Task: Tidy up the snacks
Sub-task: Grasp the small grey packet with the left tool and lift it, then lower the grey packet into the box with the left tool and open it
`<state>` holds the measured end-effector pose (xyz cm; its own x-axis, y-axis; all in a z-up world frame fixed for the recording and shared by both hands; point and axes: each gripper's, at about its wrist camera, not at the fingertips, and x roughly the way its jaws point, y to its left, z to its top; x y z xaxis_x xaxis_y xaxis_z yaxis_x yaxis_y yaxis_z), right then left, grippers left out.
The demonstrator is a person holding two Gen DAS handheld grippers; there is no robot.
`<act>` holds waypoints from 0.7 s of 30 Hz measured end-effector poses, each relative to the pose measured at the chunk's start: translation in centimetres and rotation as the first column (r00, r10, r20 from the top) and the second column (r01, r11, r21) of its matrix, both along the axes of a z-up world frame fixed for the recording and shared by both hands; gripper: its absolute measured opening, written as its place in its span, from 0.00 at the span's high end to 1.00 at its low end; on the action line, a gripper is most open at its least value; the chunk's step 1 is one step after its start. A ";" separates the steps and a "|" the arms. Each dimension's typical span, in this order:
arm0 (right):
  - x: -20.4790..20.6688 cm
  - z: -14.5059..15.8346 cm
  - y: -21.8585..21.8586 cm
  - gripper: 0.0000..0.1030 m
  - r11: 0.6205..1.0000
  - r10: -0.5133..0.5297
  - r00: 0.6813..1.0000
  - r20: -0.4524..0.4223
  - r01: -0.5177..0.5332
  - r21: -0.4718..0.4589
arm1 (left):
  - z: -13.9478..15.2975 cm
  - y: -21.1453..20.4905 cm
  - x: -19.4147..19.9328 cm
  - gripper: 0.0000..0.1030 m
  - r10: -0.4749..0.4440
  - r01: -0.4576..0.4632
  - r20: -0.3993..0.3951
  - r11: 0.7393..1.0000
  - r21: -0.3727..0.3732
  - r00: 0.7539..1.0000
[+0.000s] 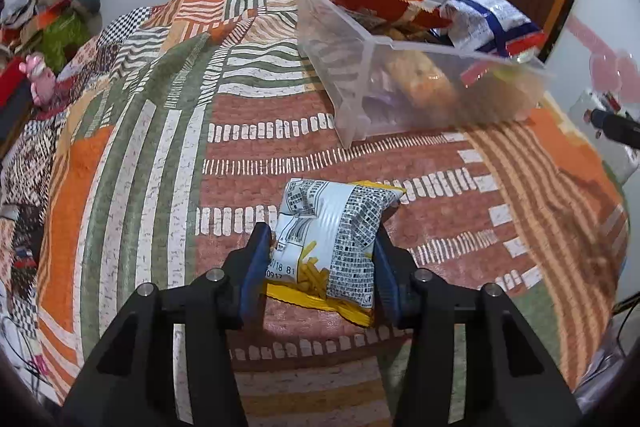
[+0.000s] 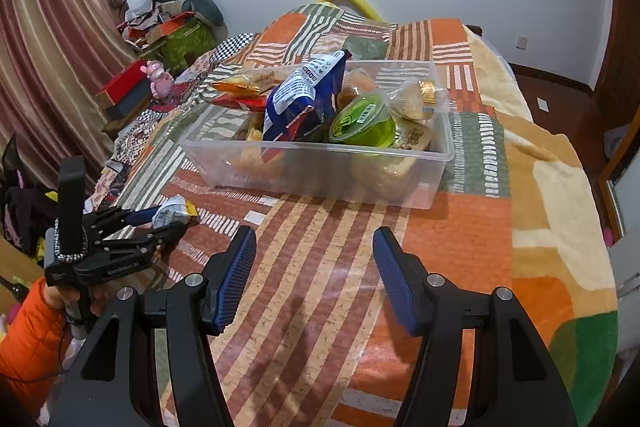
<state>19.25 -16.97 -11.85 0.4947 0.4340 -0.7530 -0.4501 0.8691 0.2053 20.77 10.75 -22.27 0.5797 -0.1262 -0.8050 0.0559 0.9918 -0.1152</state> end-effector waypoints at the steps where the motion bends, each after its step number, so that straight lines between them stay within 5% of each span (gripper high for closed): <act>1: 0.0 0.0 -0.1 0.44 1.000 -0.001 1.000 0.000 0.001 0.003 | 0.1 -0.1 0.0 0.55 0.007 -0.007 0.000 1.000 -0.001 1.000; 13: 0.3 0.5 -0.4 0.44 0.999 -0.005 1.000 0.017 0.004 0.040 | 7.5 -3.0 1.5 0.59 -0.006 0.011 0.163 1.000 -0.029 0.987; 21: 1.1 0.5 -0.6 0.44 0.999 -0.008 1.000 0.020 0.007 0.054 | 8.8 -6.1 6.4 0.60 -0.027 0.031 0.210 0.999 -0.015 0.977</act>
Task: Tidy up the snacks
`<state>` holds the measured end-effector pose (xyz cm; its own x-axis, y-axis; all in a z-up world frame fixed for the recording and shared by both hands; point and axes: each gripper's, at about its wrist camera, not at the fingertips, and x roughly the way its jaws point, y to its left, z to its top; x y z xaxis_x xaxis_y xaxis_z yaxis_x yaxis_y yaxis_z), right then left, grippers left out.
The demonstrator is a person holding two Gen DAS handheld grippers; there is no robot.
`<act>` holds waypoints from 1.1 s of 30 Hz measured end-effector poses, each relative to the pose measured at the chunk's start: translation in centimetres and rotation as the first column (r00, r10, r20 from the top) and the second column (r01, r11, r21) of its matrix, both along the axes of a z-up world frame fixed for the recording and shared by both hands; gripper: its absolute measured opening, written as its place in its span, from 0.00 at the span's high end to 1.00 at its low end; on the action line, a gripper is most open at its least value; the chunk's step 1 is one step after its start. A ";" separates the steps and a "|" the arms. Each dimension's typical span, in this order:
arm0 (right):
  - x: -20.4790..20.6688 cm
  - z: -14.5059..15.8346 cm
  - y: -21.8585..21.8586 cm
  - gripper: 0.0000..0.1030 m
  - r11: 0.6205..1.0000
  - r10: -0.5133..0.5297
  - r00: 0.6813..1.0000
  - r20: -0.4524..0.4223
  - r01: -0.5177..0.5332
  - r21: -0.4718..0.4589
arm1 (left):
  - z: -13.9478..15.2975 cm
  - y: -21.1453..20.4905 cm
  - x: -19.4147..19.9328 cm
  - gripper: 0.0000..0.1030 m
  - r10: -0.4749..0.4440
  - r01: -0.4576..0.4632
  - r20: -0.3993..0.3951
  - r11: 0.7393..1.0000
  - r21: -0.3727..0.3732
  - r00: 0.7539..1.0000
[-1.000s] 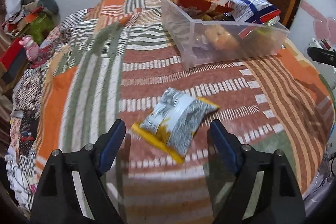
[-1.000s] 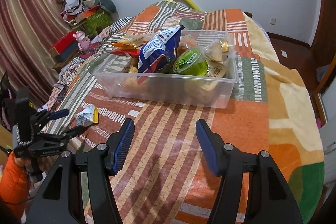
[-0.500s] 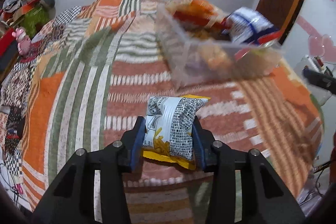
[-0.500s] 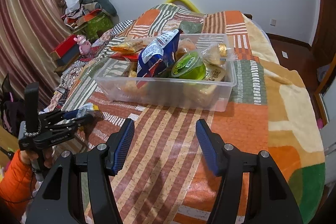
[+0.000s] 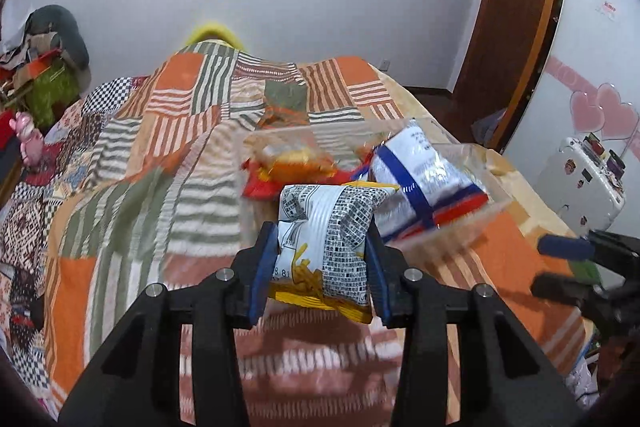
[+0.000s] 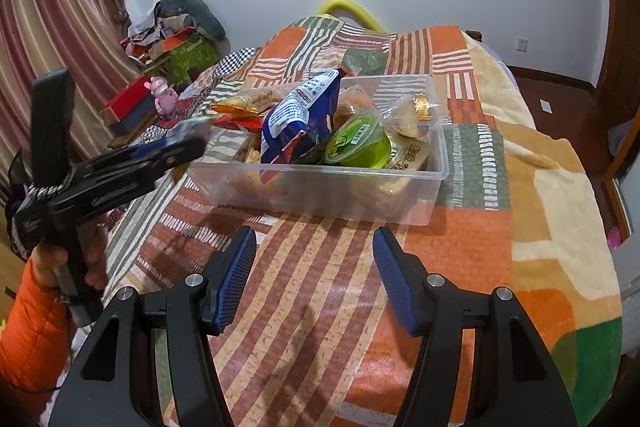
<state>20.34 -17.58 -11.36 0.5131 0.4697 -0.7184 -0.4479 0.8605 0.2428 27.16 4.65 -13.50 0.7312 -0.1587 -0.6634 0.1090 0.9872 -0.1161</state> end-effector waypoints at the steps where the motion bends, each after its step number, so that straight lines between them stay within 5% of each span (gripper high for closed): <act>1: 0.1 0.0 0.0 0.44 1.000 -0.001 1.000 0.001 0.001 0.001 | -0.3 -0.2 0.6 0.60 0.004 -0.004 -0.005 1.000 0.006 1.000; 16: 0.7 0.6 -0.6 0.44 1.000 -0.010 1.000 0.014 0.010 0.006 | -2.3 -0.4 1.7 0.52 0.004 -0.003 -0.039 1.000 0.028 0.999; 27: -2.0 4.0 -0.3 0.44 1.000 -0.001 0.996 0.092 0.000 0.015 | 2.8 0.3 -4.0 0.43 -0.002 0.001 0.050 1.000 0.026 0.999; 33: -4.3 6.9 -0.4 0.44 1.000 -0.017 0.984 0.180 0.014 0.015 | 7.6 0.0 -9.1 0.43 0.011 -0.012 0.167 1.000 0.008 0.986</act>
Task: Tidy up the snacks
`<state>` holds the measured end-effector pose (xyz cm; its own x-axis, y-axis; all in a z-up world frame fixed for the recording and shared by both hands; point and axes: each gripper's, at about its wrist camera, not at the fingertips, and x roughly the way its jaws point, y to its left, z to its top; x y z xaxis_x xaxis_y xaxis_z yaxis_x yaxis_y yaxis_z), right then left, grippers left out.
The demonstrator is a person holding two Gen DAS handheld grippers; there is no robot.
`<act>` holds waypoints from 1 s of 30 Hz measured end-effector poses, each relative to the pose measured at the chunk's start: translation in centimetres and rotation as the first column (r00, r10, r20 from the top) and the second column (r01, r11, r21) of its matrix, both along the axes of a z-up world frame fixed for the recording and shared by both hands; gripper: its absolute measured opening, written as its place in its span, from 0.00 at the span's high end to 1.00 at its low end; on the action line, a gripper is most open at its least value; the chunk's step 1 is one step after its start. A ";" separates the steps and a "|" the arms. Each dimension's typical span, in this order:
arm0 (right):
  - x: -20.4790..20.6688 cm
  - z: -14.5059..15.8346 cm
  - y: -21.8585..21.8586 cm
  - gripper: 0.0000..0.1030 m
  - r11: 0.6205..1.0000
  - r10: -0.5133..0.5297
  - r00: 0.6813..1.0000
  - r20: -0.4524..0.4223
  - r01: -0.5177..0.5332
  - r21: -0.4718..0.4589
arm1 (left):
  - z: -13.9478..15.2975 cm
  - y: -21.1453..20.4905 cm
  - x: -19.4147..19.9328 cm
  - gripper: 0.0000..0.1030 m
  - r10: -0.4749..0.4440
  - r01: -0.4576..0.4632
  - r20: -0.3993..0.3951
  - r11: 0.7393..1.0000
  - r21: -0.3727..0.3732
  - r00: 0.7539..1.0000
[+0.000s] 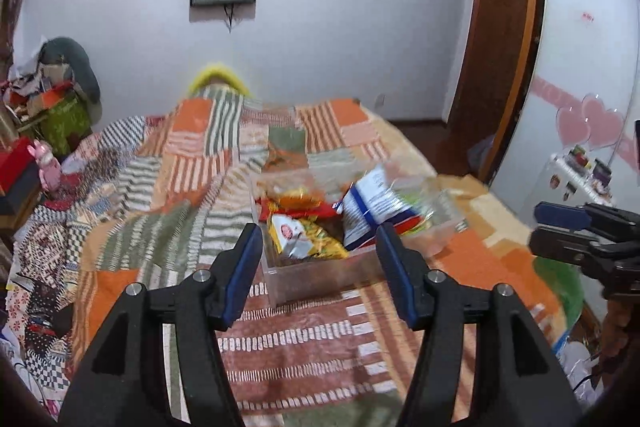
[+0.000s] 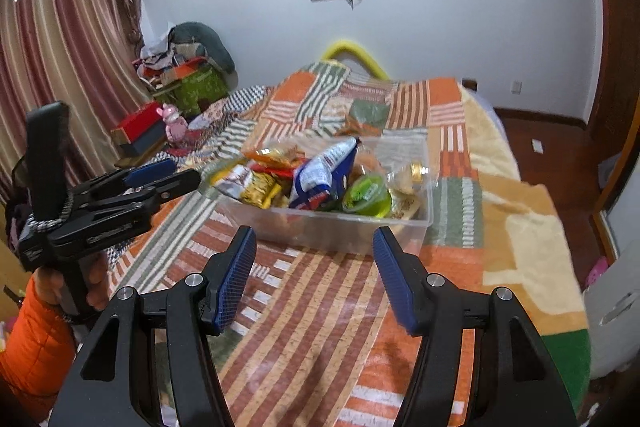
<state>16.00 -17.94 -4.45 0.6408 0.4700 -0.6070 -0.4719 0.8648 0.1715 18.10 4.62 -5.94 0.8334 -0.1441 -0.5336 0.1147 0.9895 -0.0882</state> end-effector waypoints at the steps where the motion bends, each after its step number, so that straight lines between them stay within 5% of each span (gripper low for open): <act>1: -0.5 0.6 -0.1 0.44 1.000 -0.007 1.000 0.021 0.007 0.001 | 0.8 -0.1 -0.9 0.43 0.005 -0.004 0.022 1.000 -0.003 1.000; 10: -5.1 5.2 -0.5 0.40 0.998 -0.063 0.976 0.209 0.060 0.020 | 6.4 -1.9 -8.3 0.37 0.046 -0.042 0.194 0.999 -0.027 0.980; 17: -7.1 6.9 -0.7 0.34 0.995 -0.092 0.953 0.289 0.079 0.057 | 8.2 -3.1 -11.8 0.15 0.091 -0.088 0.278 0.996 -0.023 0.956; 27: -8.5 7.8 -0.6 0.01 0.991 -0.130 0.925 0.357 0.108 0.082 | 9.4 -3.9 -13.9 0.00 0.116 -0.110 0.328 0.993 -0.036 0.938; 30: -8.6 8.0 -0.5 0.00 0.990 -0.134 0.918 0.372 0.112 0.082 | 9.5 -4.1 -14.0 0.00 0.116 -0.113 0.337 0.993 -0.027 0.934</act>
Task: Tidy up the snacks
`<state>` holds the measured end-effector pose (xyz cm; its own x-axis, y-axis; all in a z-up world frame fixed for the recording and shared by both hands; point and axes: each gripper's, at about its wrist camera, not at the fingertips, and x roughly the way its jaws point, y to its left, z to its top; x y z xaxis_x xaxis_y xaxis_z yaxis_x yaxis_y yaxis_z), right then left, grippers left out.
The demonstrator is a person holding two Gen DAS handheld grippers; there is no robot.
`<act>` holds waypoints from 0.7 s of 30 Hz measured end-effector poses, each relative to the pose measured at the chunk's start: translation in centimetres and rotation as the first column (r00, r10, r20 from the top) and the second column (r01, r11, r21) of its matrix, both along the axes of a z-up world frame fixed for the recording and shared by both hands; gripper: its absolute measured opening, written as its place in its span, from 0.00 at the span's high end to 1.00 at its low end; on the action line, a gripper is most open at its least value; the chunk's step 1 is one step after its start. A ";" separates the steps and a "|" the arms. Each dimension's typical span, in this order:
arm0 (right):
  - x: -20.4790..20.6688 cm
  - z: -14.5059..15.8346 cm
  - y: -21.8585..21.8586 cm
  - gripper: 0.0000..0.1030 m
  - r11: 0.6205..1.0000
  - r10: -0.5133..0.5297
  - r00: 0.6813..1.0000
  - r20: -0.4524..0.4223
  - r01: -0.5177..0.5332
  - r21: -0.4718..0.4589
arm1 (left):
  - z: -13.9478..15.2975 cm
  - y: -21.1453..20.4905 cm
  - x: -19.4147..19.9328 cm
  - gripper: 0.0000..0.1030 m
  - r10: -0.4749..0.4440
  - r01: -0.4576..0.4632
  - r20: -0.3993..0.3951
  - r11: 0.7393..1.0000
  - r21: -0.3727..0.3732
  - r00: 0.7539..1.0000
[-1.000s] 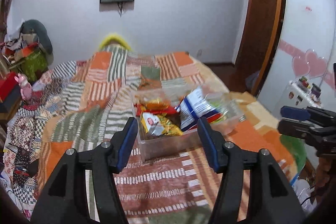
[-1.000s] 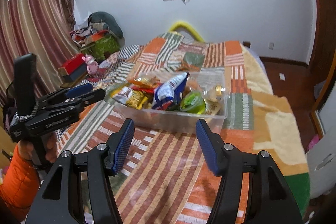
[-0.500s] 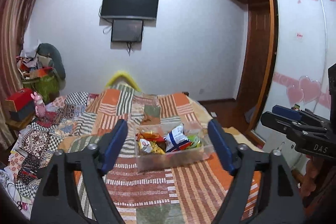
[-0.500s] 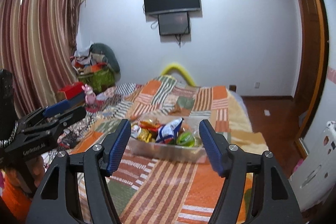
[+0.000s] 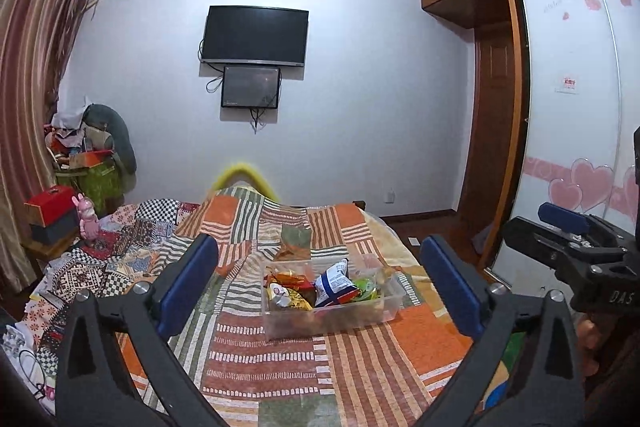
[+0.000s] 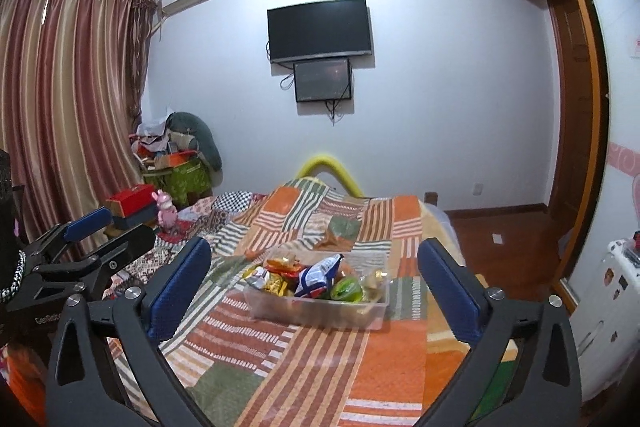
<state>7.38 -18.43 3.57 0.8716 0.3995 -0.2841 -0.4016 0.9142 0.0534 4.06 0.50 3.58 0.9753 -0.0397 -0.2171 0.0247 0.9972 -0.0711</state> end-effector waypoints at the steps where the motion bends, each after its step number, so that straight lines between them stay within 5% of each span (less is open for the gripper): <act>1: -0.1 0.0 0.1 0.00 1.000 0.000 1.000 0.003 0.000 -0.002 | 0.0 -0.1 0.0 0.00 -0.002 0.002 0.001 1.000 0.001 1.000; 21: -1.1 -0.1 -0.2 0.00 1.000 -0.012 0.999 0.031 0.013 -0.016 | -0.2 -0.6 -0.4 0.00 -0.019 0.019 0.014 1.000 0.015 1.000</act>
<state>6.25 -18.62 3.45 0.8851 0.3839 -0.2631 -0.3912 0.9199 0.0264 3.70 -0.14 3.39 0.9774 -0.0549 -0.2040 0.0444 0.9975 -0.0558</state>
